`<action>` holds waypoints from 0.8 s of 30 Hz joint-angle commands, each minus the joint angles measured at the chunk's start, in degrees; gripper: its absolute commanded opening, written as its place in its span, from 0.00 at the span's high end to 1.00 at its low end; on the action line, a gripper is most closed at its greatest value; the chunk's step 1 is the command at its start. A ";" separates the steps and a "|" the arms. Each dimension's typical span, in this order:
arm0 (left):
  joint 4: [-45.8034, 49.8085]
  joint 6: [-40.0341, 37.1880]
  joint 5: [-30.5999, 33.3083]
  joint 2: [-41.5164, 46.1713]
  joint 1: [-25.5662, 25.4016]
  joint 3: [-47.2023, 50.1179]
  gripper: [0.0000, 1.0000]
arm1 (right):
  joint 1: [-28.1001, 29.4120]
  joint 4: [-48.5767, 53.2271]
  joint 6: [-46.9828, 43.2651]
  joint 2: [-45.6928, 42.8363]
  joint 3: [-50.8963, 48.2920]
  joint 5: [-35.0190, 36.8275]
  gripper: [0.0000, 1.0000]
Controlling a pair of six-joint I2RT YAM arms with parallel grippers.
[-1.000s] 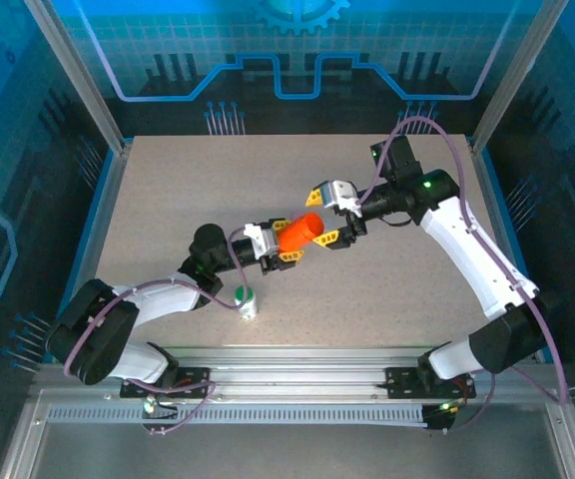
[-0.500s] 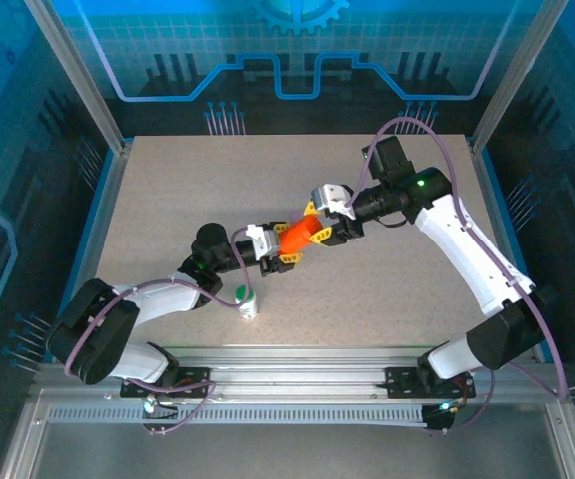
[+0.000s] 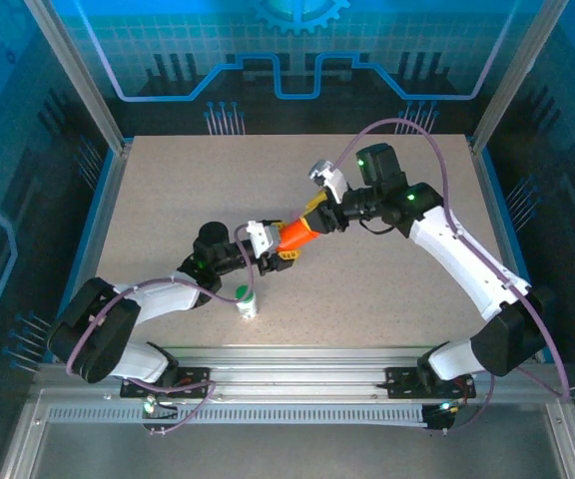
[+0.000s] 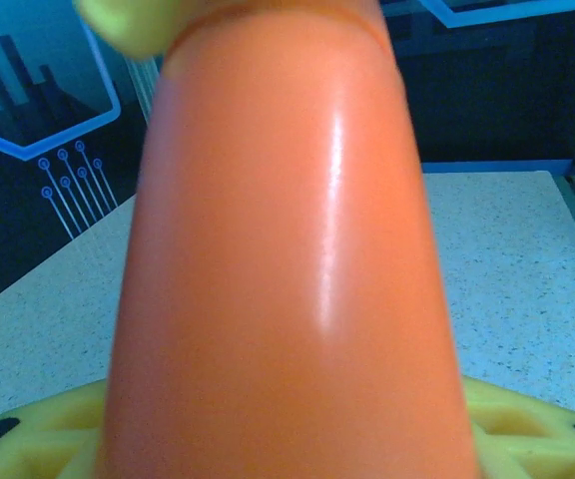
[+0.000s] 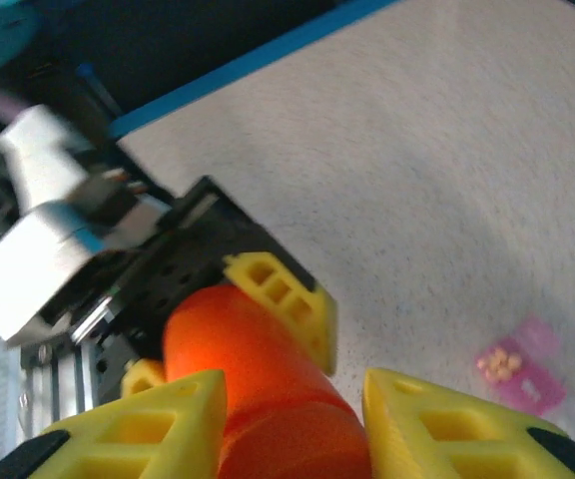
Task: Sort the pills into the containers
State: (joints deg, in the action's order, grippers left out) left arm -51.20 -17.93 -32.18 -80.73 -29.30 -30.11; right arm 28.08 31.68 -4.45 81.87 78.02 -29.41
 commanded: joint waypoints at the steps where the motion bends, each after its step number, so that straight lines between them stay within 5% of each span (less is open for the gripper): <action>1: -9.94 -0.55 -1.81 0.37 -0.76 -1.63 1.00 | 0.16 -5.30 16.30 -1.98 -3.51 9.25 0.72; 7: -10.81 0.58 -2.44 -0.56 -0.78 -1.14 1.00 | -4.31 -14.89 11.32 -6.95 -6.29 -5.86 0.37; 16: -15.41 1.58 -0.08 -2.36 -0.76 -0.92 1.00 | -5.31 -19.07 22.44 -7.58 -10.23 -8.06 0.12; 17: -15.92 1.56 0.31 -2.50 -0.78 -0.88 1.00 | -4.75 -17.58 22.40 -7.18 -9.85 -8.07 0.01; 24: -17.88 1.43 1.84 -2.83 -0.83 -0.40 1.00 | -2.67 -10.46 19.96 -6.06 -9.21 -4.56 0.00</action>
State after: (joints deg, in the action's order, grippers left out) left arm -64.79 -16.78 -31.24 -83.33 -29.80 -30.13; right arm 24.88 17.54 15.44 75.16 68.20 -34.87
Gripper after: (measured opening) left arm 0.536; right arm 0.995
